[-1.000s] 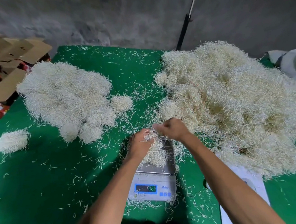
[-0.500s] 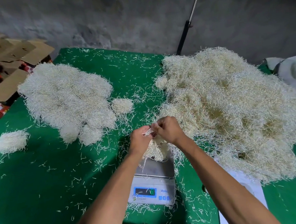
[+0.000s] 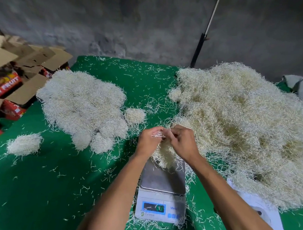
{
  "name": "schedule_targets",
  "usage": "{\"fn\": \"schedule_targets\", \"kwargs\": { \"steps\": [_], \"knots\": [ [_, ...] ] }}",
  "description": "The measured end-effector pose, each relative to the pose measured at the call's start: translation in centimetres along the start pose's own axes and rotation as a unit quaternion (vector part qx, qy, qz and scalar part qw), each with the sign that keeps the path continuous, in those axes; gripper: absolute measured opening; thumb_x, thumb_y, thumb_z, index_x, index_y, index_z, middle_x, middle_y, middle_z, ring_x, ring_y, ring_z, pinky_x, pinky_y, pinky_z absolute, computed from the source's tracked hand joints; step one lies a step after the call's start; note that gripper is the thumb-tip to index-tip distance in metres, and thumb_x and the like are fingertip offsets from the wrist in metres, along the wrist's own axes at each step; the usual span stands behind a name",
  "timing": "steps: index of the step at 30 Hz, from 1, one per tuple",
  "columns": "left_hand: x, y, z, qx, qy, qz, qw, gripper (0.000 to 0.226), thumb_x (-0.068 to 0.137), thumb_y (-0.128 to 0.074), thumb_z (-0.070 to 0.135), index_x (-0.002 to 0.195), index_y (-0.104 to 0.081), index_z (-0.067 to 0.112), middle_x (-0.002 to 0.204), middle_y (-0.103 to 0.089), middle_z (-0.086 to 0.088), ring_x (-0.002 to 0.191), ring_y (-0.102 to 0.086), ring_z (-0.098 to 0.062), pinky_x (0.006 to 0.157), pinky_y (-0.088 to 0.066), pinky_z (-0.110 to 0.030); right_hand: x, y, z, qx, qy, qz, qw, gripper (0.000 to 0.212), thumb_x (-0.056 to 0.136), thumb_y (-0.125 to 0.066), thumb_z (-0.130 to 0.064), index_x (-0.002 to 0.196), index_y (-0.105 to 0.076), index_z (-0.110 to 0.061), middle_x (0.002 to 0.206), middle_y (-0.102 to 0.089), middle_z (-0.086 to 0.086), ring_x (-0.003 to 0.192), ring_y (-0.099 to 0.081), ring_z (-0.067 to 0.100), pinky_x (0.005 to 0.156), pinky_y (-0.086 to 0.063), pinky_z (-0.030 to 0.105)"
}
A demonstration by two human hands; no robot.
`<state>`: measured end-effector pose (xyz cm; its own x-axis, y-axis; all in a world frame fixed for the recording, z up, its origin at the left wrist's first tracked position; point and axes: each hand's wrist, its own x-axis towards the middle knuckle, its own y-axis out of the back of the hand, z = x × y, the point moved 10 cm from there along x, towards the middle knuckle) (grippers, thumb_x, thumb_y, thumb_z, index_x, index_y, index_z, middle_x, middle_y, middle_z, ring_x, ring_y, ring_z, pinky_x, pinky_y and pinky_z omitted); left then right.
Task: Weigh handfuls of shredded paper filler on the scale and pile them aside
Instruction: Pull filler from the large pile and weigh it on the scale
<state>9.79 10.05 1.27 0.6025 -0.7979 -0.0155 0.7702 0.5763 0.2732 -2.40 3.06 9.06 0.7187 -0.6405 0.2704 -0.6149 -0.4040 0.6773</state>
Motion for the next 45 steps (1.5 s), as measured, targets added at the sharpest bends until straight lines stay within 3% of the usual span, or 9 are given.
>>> {"fn": "schedule_targets", "kwargs": {
  "steps": [6,10,14,21,26,31,35,42,45],
  "knots": [
    [0.1,0.3,0.4,-0.011,0.0,0.0,1.0,0.048,0.091,-0.069,0.004,0.134,-0.063,0.025,0.145,-0.056,0.003,0.125,-0.046,0.0,0.102,-0.038,-0.018,-0.6,-0.9,3.1,0.252,-0.194,0.071,0.945,0.027,0.098,-0.068,-0.026,0.079,-0.079,-0.01,0.071,-0.075,0.006,0.067,-0.072,0.026,0.073,-0.062,0.045],
    [0.1,0.1,-1.4,0.027,0.037,-0.02,0.999,0.04,0.094,-0.062,-0.001,0.129,-0.066,0.019,0.135,-0.06,0.006,0.108,-0.06,-0.004,0.074,-0.049,-0.006,-0.7,0.4,-1.7,0.034,-0.017,0.065,0.997,0.04,0.104,-0.061,-0.019,0.067,-0.068,-0.005,0.062,-0.062,0.007,0.053,-0.054,0.021,0.056,-0.047,0.034],
    [-2.6,0.5,-6.8,0.057,0.111,0.011,0.992,0.03,0.093,-0.063,-0.003,0.1,-0.074,0.024,0.13,-0.067,-0.007,0.094,-0.07,-0.022,0.069,-0.059,-0.026,3.3,7.6,-7.5,-0.02,0.106,0.179,0.978,0.044,0.107,-0.053,-0.025,0.065,-0.058,-0.017,0.056,-0.049,-0.01,0.043,-0.04,0.002,0.051,-0.04,0.012],
    [-2.1,-1.5,-6.2,0.008,0.136,0.005,0.991,0.054,0.09,-0.076,0.026,0.14,-0.057,0.02,0.12,-0.069,0.005,0.043,-0.039,0.003,0.044,-0.039,-0.014,7.1,2.7,0.4,-0.033,-0.101,-0.112,0.988,0.03,0.108,-0.049,-0.023,0.088,-0.066,-0.008,0.066,-0.056,-0.002,0.044,-0.045,0.002,0.037,-0.033,0.011],
    [-2.5,-2.2,-6.1,0.054,0.153,-0.042,0.986,0.07,0.088,-0.074,0.043,0.14,-0.05,0.004,0.15,-0.046,-0.019,0.13,-0.056,-0.034,0.109,-0.046,-0.05,5.9,1.5,8.6,-0.008,-0.253,-0.112,0.961,0.02,0.102,-0.06,-0.017,0.109,-0.069,0.0,0.098,-0.069,0.01,0.064,-0.057,0.013,0.05,-0.046,0.022],
    [-2.7,-2.9,-6.5,0.02,0.17,-0.063,0.983,0.077,0.085,-0.076,0.044,0.148,-0.044,0.012,0.151,-0.048,-0.013,0.137,-0.049,-0.029,0.115,-0.039,-0.049,4.9,4.3,10.4,0.054,-0.26,0.019,0.964,0.056,0.098,-0.068,-0.015,0.147,-0.045,-0.002,0.124,-0.066,0.012,0.104,-0.07,0.028,0.081,-0.059,0.033],
    [-3.0,-3.0,-6.8,0.044,0.161,-0.08,0.983,0.065,0.083,-0.08,0.041,0.137,-0.056,0.013,0.142,-0.057,-0.012,0.125,-0.057,-0.026,0.111,-0.044,-0.044,1.4,1.9,11.8,-0.141,-0.23,-0.067,0.961,0.036,0.104,-0.057,-0.035,0.122,-0.068,-0.005,0.115,-0.072,0.016,0.081,-0.07,0.025,0.081,-0.058,0.035],
    [-4.1,-0.8,-7.5,-0.009,0.119,-0.079,0.99,0.055,0.08,-0.077,0.054,0.13,-0.061,0.036,0.133,-0.06,0.013,0.118,-0.058,-0.001,0.106,-0.046,-0.035,-9.7,-0.2,18.1,0.072,-0.342,0.088,0.933,0.055,0.107,-0.047,-0.043,0.075,-0.071,-0.006,0.057,-0.065,0.009,0.04,-0.051,0.016,0.041,-0.04,0.023],
    [-4.8,2.2,-9.0,-0.017,0.107,0.039,0.993,0.042,0.096,-0.058,0.053,0.129,-0.064,0.026,0.103,-0.072,0.006,0.082,-0.063,0.002,0.085,-0.055,-0.026,-14.3,-2.1,20.0,0.0,-0.358,0.032,0.933,0.036,0.111,-0.039,-0.03,0.095,-0.067,-0.014,0.076,-0.064,0.0,0.06,-0.059,0.014,0.06,-0.056,0.034]
  ]
}}
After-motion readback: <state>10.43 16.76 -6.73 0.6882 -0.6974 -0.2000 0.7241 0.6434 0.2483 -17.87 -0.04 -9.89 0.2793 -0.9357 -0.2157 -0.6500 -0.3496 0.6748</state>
